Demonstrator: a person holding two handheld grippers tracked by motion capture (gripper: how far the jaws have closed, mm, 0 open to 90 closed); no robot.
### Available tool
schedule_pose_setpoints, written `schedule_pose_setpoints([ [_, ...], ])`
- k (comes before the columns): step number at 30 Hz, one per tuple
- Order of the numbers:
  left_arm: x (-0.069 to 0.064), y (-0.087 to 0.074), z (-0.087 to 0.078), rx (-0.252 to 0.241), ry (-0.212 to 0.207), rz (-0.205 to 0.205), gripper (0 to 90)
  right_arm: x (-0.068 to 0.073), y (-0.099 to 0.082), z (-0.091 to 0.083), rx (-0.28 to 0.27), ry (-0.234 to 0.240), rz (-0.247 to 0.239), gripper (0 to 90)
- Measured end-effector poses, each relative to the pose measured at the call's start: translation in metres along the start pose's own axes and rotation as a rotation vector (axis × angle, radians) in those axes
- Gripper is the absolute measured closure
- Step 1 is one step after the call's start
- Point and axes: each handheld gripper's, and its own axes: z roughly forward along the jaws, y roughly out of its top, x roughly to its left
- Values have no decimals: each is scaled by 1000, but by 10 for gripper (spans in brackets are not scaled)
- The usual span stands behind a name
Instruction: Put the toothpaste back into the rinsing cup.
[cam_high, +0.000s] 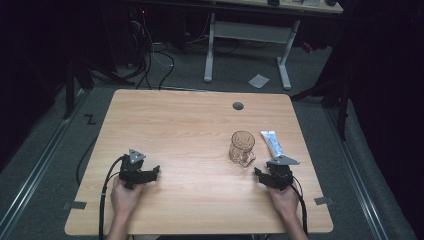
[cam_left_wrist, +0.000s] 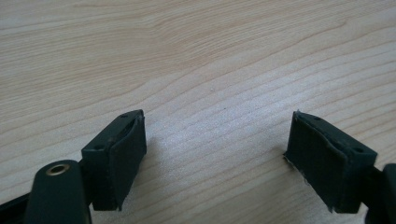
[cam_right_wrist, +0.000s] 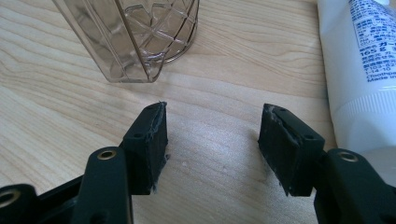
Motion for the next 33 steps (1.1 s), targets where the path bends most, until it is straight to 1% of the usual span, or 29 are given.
schedule_pose_setpoints([
  [12,0,0,0,0,0,0,202,-1,0,0,1,6,-1,409],
  [21,0,0,0,1,0,1,202,-1,1,1,1,2,1,409],
  [24,0,0,0,1,0,1,202,0,1,1,3,-1,1,383],
  [26,0,0,0,1,0,1,202,0,1,1,6,-5,10,365],
  [33,0,0,0,1,0,1,202,-1,2,2,12,0,11,357],
])
